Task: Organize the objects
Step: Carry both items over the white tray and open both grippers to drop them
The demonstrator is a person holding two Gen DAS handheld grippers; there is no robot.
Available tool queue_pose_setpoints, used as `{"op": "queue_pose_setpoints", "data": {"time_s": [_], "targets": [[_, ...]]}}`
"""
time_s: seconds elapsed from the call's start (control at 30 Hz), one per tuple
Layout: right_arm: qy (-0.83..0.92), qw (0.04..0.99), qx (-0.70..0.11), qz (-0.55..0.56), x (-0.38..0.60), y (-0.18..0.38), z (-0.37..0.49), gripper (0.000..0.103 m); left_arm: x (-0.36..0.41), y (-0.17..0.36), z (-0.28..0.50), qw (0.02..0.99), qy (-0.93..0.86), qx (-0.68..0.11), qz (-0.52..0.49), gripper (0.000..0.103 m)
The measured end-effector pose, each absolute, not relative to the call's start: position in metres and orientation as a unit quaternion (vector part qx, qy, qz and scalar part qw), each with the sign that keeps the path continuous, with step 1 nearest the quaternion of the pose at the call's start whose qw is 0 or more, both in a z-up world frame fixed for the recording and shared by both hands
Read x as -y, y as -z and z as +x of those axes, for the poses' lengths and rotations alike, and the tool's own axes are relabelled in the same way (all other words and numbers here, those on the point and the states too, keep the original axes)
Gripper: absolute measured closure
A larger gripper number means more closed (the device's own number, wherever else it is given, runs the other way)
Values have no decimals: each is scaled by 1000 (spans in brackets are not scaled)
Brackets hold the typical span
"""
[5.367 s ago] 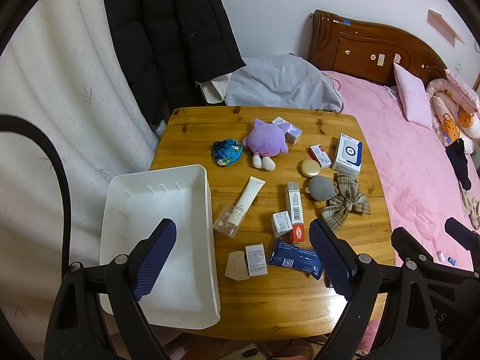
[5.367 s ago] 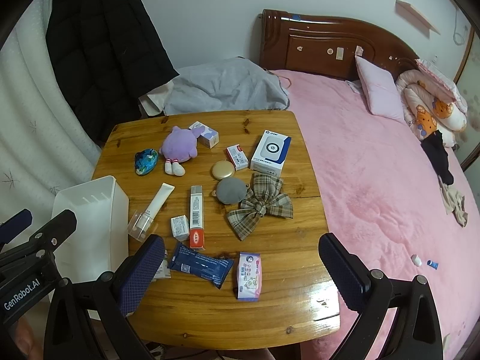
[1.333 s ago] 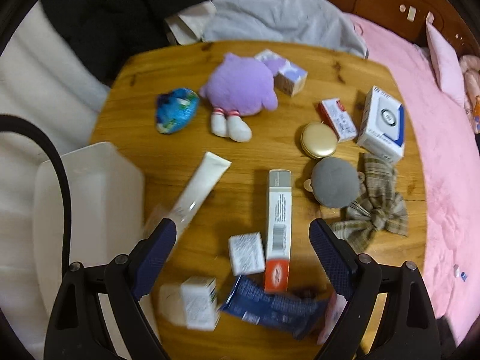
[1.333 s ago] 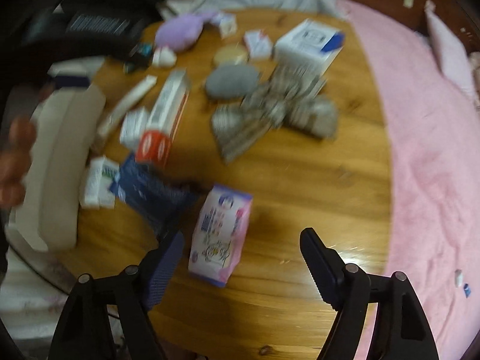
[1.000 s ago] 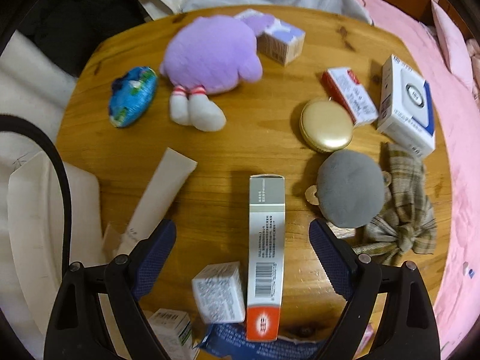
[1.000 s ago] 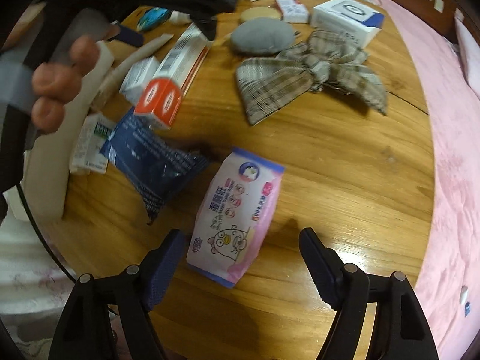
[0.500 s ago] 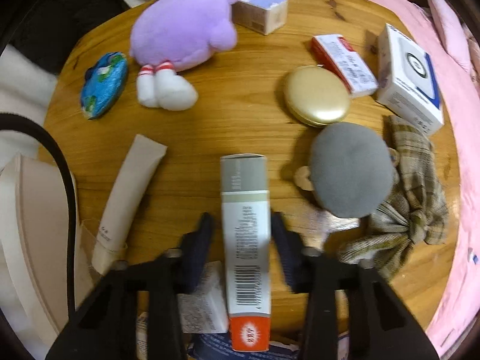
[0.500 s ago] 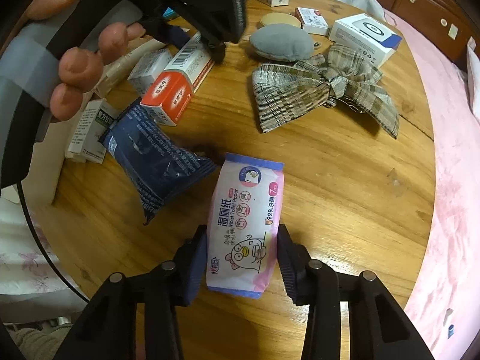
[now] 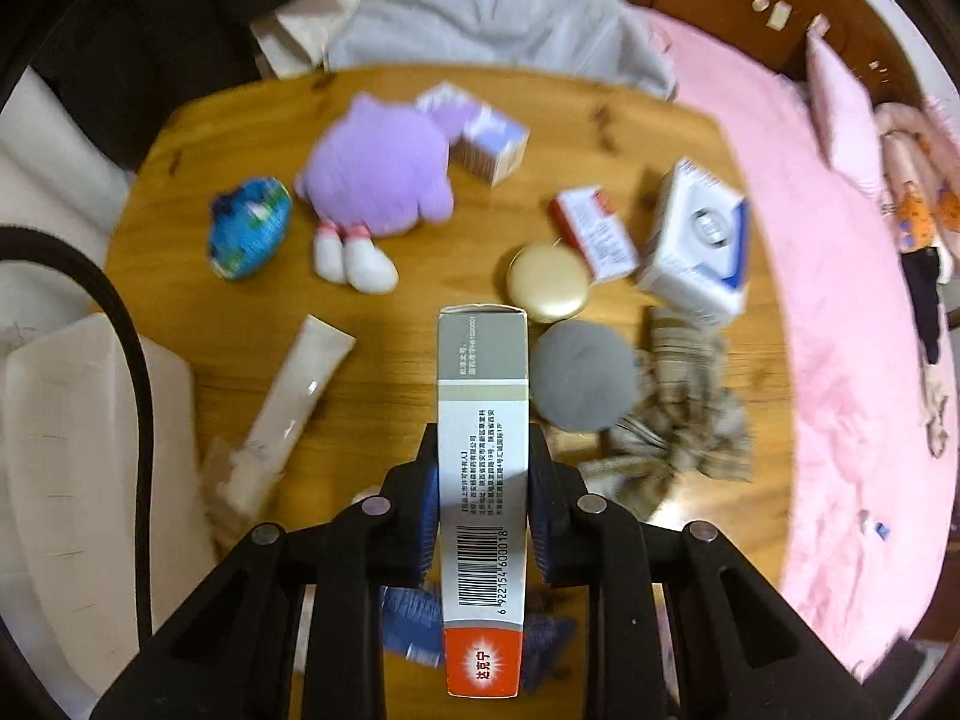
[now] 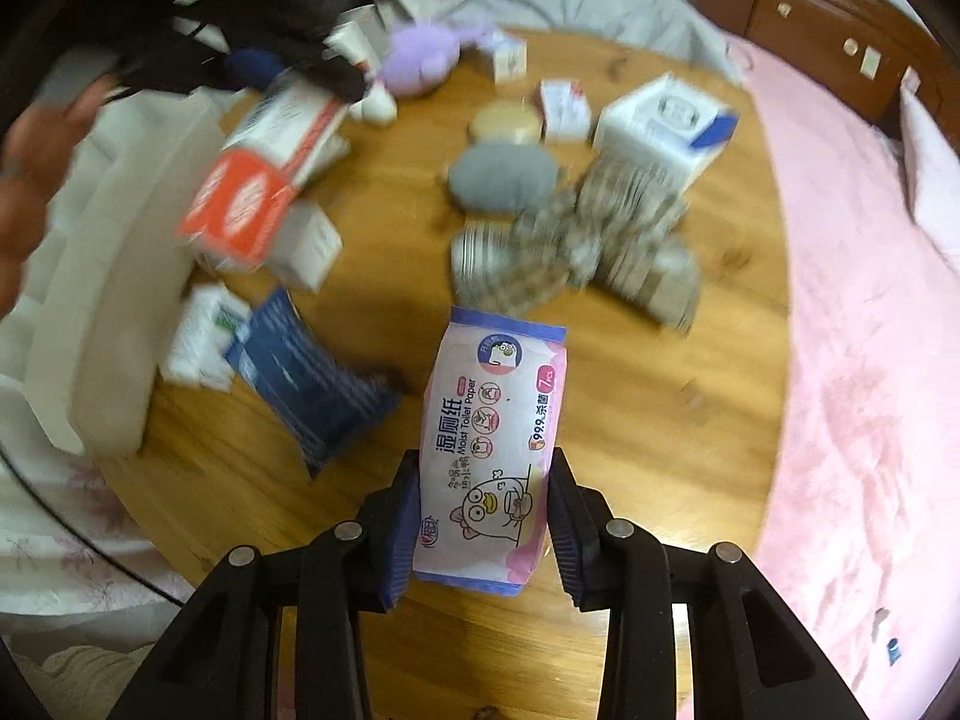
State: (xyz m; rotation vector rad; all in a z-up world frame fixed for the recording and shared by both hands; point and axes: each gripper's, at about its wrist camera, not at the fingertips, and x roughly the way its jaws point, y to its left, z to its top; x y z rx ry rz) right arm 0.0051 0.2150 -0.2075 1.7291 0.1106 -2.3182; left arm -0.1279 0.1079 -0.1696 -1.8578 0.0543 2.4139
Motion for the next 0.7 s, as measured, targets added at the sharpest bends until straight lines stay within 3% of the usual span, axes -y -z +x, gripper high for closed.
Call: {"op": "queue_pose_setpoints", "data": {"time_s": [0.37,0.7], "targets": [[847,163,-27,506,-154,89,-29,64,-7,33,-87,65,-848,-43,-524,76],[842,236,-58,481,-9,36,-37,63,126,11,-64,-5,-868,-24,-495,76]]}}
